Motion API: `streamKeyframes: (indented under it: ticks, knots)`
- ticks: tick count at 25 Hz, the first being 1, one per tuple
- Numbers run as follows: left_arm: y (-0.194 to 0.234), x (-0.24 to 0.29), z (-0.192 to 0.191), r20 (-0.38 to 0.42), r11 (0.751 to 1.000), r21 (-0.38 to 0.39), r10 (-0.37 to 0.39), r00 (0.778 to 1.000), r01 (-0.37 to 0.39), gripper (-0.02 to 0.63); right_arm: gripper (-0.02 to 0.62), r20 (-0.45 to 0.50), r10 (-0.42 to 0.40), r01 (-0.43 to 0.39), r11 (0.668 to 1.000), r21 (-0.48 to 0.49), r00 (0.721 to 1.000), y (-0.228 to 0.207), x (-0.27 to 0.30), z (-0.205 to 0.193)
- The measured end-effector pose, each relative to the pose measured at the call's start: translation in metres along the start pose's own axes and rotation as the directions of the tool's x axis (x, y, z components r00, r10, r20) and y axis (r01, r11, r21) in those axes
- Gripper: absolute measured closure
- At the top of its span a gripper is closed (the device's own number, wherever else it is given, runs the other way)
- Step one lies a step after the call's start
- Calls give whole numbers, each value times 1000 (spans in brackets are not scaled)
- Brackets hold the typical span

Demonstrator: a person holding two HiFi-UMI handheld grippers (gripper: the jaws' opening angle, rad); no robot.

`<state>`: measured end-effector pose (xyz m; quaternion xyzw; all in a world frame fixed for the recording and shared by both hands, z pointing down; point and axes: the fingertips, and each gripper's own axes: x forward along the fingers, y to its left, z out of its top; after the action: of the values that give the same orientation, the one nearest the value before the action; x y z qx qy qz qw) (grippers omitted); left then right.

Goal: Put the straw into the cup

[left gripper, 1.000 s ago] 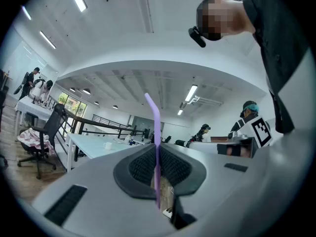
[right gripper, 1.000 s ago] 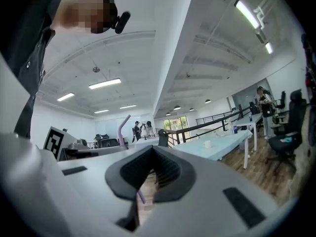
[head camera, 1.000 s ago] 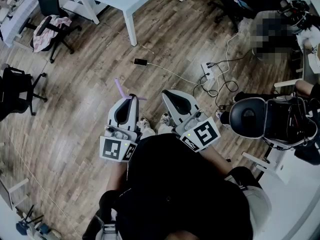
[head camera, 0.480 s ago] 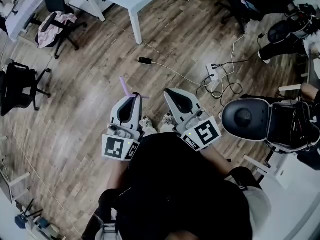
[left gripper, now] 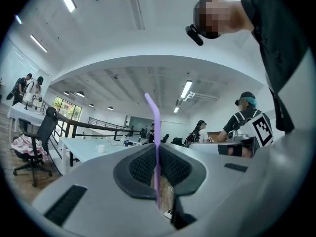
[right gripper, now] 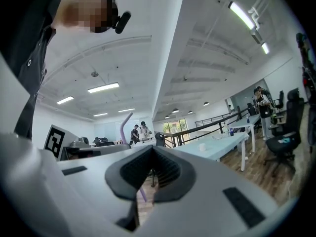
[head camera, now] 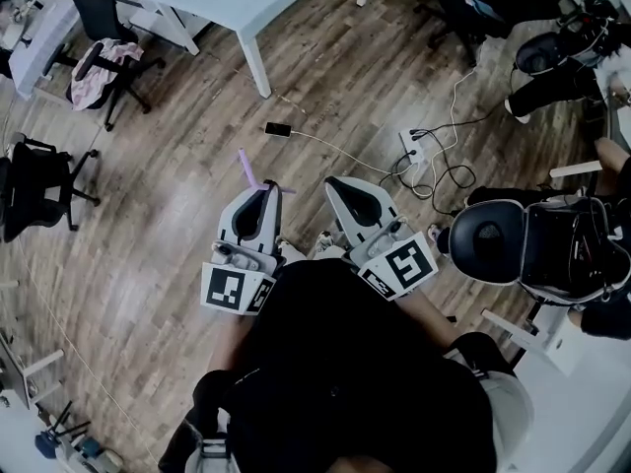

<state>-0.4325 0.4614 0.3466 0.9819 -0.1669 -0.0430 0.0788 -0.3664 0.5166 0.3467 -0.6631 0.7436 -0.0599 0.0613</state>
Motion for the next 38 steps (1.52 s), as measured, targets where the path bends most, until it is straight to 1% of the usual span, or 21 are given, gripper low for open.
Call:
streamKeyframes:
  ticks: [8,10,13,16,19,27,33,38]
  knots:
    - [-24,37,-9,7,1000,-12,-6,1000,6,578,586,4,-39,39,999,17,999,-41,-23,4]
    - [-26,46,-8,11,1000,-3,-8,1000,8,578,586,4,-53,53,998,22,999,-49,-23,5]
    - [-23,57,-6,31,1000,10,17,999,-17,578,586,-4,-63,63,998,23,998,-59,-18,3]
    - [-12,68,-9,43,999,1,52,998,-52,578,586,-6,-64,64,998,14,998,-69,-9,2]
    - [2,87,-16,32,998,-6,62,998,-62,578,586,-9,-75,75,997,8,997,-85,4,2]
    - [37,155,-19,21,999,-29,35,999,-35,578,586,-36,-81,81,997,-2,996,-135,52,5]
    - [68,218,-10,12,1000,-22,-12,1000,12,578,586,-48,-106,107,994,2,993,-179,98,15]
    - [101,262,1,18,999,-17,-31,999,31,578,586,-53,-131,131,991,10,990,-212,139,22]
